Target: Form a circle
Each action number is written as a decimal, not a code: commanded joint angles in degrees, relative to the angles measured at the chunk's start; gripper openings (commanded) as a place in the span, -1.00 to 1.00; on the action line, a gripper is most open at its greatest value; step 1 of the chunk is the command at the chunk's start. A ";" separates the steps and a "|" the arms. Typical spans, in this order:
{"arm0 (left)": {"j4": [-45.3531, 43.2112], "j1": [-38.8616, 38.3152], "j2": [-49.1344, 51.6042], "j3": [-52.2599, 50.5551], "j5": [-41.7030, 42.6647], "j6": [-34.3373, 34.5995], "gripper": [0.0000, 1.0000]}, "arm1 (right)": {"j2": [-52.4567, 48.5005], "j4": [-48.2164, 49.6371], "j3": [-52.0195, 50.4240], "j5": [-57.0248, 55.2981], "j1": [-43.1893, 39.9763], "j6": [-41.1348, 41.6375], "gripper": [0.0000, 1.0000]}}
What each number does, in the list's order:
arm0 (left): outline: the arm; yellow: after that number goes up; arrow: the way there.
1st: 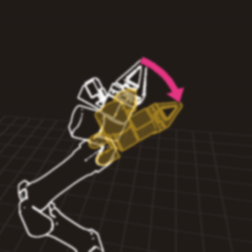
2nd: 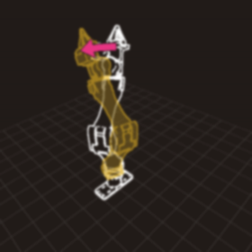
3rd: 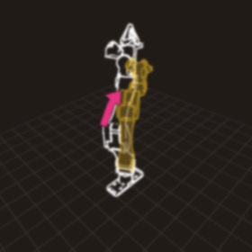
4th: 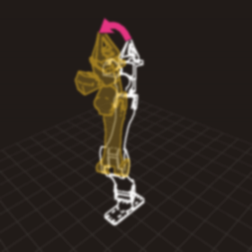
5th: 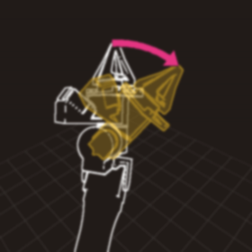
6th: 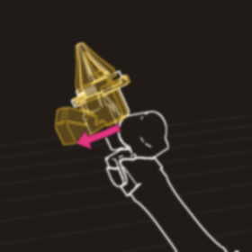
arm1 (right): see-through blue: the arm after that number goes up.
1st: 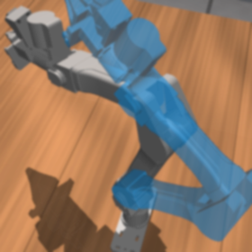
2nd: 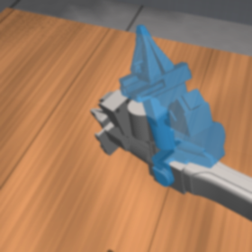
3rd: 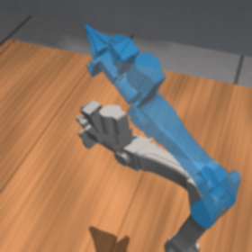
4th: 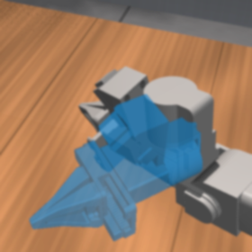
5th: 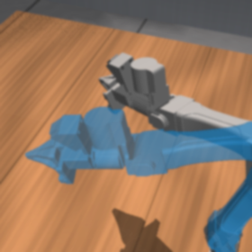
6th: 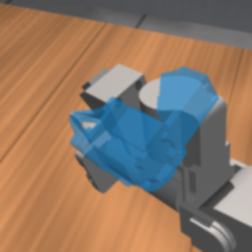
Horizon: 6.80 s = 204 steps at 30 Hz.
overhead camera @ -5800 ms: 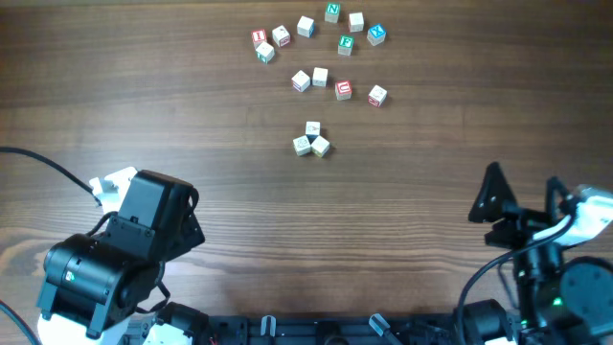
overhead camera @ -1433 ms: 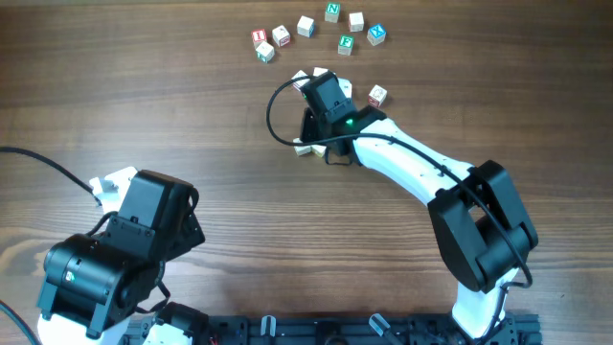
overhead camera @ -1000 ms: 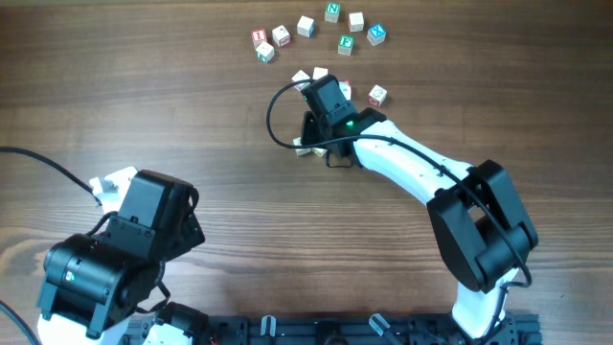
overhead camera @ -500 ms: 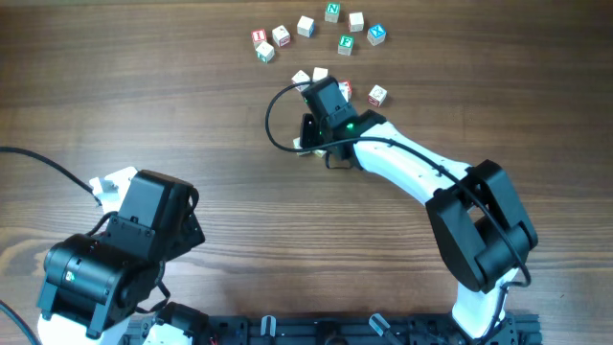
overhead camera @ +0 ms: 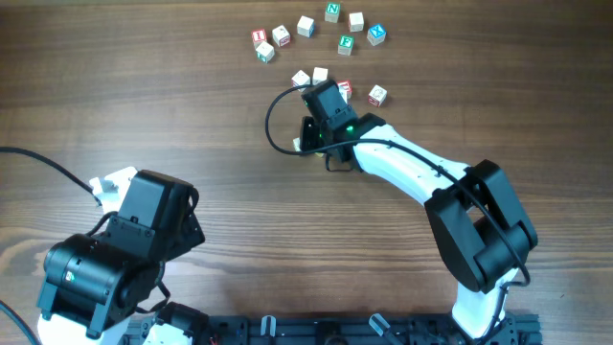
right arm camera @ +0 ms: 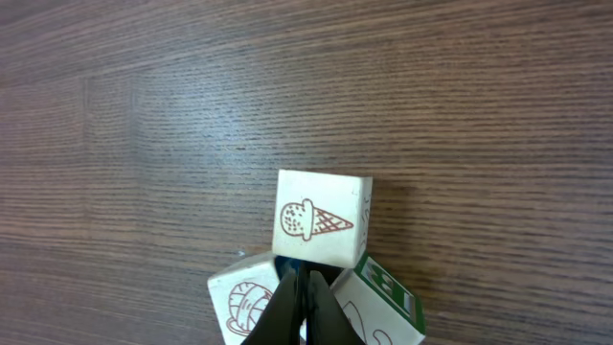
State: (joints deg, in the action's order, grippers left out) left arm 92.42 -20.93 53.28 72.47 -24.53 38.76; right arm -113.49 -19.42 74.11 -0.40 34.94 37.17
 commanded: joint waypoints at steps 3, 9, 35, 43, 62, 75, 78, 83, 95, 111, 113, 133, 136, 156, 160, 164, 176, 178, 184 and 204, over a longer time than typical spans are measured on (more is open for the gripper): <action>-0.02 0.33 -0.13 -0.15 0.04 0.94 1.00 | -1.49 0.33 -0.63 0.55 0.35 -1.14 -0.91; -0.02 0.33 -0.13 -0.15 0.04 0.94 1.00 | -1.49 1.62 -1.49 0.96 0.35 -1.18 -0.91; -0.02 0.33 -0.13 -0.15 0.04 0.94 1.00 | -1.51 2.47 -2.23 0.94 0.35 -1.18 -0.90; -0.02 0.33 -0.13 -0.15 0.04 0.94 1.00 | -1.49 3.10 -2.16 0.98 0.35 -1.27 -0.91; -0.02 0.33 -0.13 -0.15 0.04 0.94 1.00 | -1.49 2.03 -2.19 0.98 0.35 -1.46 -0.91; -0.02 0.33 -0.13 -0.15 0.04 0.94 1.00 | -1.49 1.68 -2.16 0.96 0.35 -2.08 -0.91; -0.02 0.33 -0.13 -0.15 0.04 0.94 1.00 | -1.49 1.88 -2.16 0.96 0.35 -2.19 -0.91; -0.02 0.33 -0.13 -0.15 0.04 0.94 1.00 | -1.25 3.10 -1.68 0.98 0.35 -2.78 -0.91; -0.02 0.33 -0.13 -0.15 0.04 0.94 1.00 | 6.38 -2.97 -0.35 -9.01 2.73 -4.26 -0.91; -0.02 0.33 -0.13 -0.15 0.04 0.94 1.00 | 8.85 -12.20 -3.69 -18.36 3.69 10.10 -0.91; -0.02 0.33 -0.13 -0.15 0.04 0.94 1.00 | 8.81 -9.94 -5.84 -17.09 2.64 10.64 -0.91; -0.02 0.33 -0.13 -0.15 0.04 0.94 1.00 | 7.58 1.95 -13.77 -6.32 -0.81 9.31 -0.91; -0.02 0.33 -0.13 -0.15 0.04 0.94 1.00 | 6.78 3.50 -13.77 -4.98 -0.70 9.31 -0.91; -0.02 0.33 -0.13 -0.15 0.04 0.94 1.00 | 6.01 4.15 -13.77 -4.15 -0.70 8.87 -0.91; -0.02 0.33 -0.13 -0.15 0.04 0.94 1.00 | 5.31 4.26 -13.77 -4.13 -0.72 8.85 -0.91; -0.02 0.33 -0.13 -0.15 0.04 0.94 1.00 | 5.09 5.03 -13.77 -3.48 -0.72 8.00 -0.91; -0.02 0.33 -0.13 -0.15 0.04 0.94 1.00 | 5.05 5.18 -13.77 -2.78 -0.70 8.04 -0.91; -0.02 0.33 -0.13 -0.15 0.04 0.94 1.00 | 5.05 4.74 -13.77 -2.43 -0.70 9.20 -0.91; -0.02 0.33 -0.13 -0.15 0.04 0.94 1.00 | 5.03 3.39 -13.81 -2.49 -0.26 11.02 -0.91; -0.02 0.33 -0.13 -0.15 0.04 0.94 1.00 | 5.03 3.61 -13.81 -5.95 1.11 12.33 -0.91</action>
State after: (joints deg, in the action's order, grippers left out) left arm 92.42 -20.93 53.28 72.47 -24.56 38.76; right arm -107.20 -15.79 60.64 -4.34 35.97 48.40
